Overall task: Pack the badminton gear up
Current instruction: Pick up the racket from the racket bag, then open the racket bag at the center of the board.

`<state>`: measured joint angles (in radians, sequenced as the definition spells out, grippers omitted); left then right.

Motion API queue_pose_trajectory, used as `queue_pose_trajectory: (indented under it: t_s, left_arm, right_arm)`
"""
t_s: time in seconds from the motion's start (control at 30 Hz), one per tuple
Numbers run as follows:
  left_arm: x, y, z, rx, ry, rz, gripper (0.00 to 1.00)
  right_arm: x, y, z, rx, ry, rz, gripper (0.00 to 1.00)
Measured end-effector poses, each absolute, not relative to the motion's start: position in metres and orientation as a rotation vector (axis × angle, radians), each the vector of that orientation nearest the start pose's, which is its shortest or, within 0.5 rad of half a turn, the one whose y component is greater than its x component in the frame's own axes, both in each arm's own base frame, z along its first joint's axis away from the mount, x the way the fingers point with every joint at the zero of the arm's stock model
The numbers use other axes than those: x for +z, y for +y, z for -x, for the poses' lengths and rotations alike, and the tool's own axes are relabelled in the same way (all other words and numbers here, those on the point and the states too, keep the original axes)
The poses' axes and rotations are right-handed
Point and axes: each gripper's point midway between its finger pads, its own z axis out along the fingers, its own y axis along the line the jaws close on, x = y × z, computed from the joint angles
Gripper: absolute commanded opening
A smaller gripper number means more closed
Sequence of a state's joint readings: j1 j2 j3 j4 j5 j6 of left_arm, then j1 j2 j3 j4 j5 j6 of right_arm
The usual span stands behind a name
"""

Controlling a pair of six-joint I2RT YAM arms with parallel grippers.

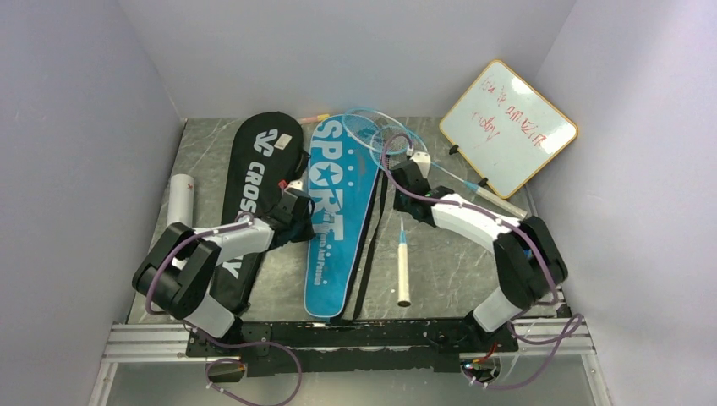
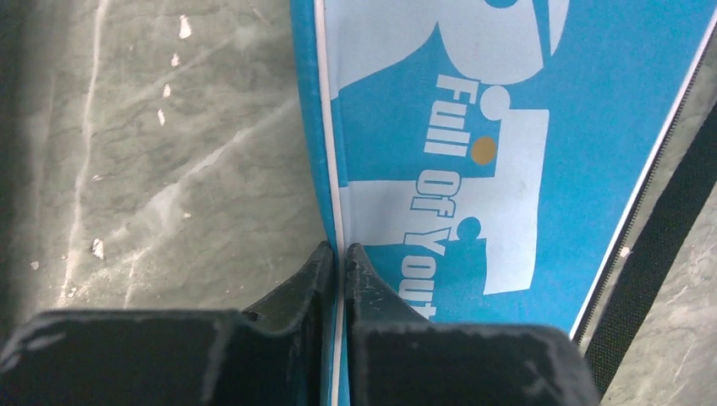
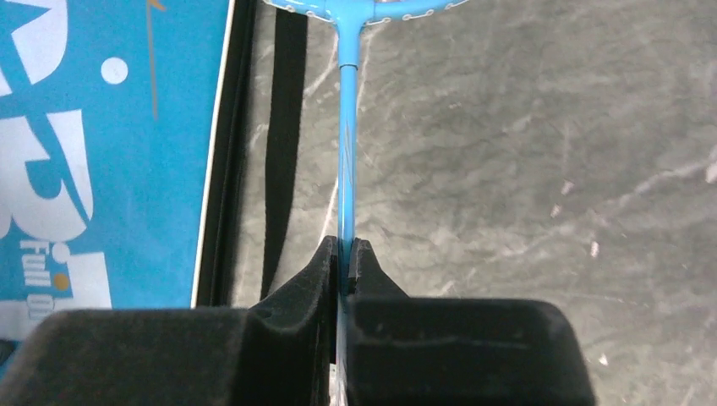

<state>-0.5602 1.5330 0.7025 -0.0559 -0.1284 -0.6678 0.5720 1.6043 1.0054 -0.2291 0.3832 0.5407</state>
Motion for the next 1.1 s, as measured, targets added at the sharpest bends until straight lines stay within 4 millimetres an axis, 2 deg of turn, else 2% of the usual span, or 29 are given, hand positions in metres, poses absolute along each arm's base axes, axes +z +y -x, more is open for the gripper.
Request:
queue_pose_trajectory:
  t_s: [0.07, 0.17, 0.3, 0.4, 0.57, 0.63, 0.67, 0.7, 0.73, 0.8, 0.83, 0.87, 0.93, 1.0, 1.1]
  left_arm:
    - [0.022, -0.193, -0.3, -0.389, 2.483, 0.183, 0.05]
    - [0.025, -0.193, -0.301, -0.364, 2.5, 0.172, 0.05]
    - [0.044, -0.176, -0.297, -0.262, 2.498, 0.177, 0.05]
    - [0.083, -0.159, -0.295, -0.203, 2.431, 0.183, 0.05]
    - [0.182, -0.139, -0.303, -0.209, 2.217, 0.217, 0.05]
    - [0.202, -0.132, -0.303, -0.225, 2.164, 0.232, 0.08]
    - [0.205, -0.128, -0.302, -0.223, 2.157, 0.24, 0.14]
    - [0.204, -0.125, -0.302, -0.216, 2.161, 0.245, 0.25]
    - [0.198, -0.121, -0.302, -0.199, 2.175, 0.254, 0.38]
    - [0.176, -0.115, -0.302, -0.146, 2.235, 0.267, 0.75]
    - [0.161, -0.111, -0.3, -0.108, 2.278, 0.275, 0.85]
    - [0.147, -0.107, -0.298, -0.069, 2.321, 0.275, 0.89]
    - [0.125, -0.104, -0.292, -0.015, 2.396, 0.252, 0.92]
    - [0.116, -0.105, -0.287, 0.011, 2.438, 0.217, 0.88]
    - [0.116, -0.118, -0.283, 0.012, 2.444, 0.096, 0.78]
  right_arm:
    - [0.091, 0.171, -0.358, 0.098, 2.311, -0.155, 0.0]
    - [0.104, 0.169, -0.355, 0.128, 2.286, -0.163, 0.0]
    - [0.114, 0.17, -0.355, 0.166, 2.272, -0.166, 0.0]
    - [0.113, 0.172, -0.354, 0.198, 2.286, -0.158, 0.0]
    - [0.11, 0.19, -0.345, 0.342, 2.316, -0.096, 0.0]
    - [0.111, 0.198, -0.343, 0.396, 2.321, -0.079, 0.0]
    - [0.111, 0.201, -0.342, 0.418, 2.323, -0.077, 0.0]
    - [0.112, 0.203, -0.342, 0.434, 2.322, -0.073, 0.0]
    - [0.113, 0.206, -0.342, 0.451, 2.32, -0.069, 0.0]
    - [0.114, 0.209, -0.341, 0.472, 2.321, -0.062, 0.0]
    - [0.115, 0.209, -0.34, 0.478, 2.321, -0.06, 0.0]
    - [0.115, 0.21, -0.34, 0.483, 2.321, -0.057, 0.0]
    - [0.119, 0.211, -0.338, 0.494, 2.316, -0.052, 0.0]
    - [0.125, 0.211, -0.337, 0.507, 2.306, -0.045, 0.0]
    - [0.137, 0.211, -0.334, 0.522, 2.281, -0.042, 0.0]
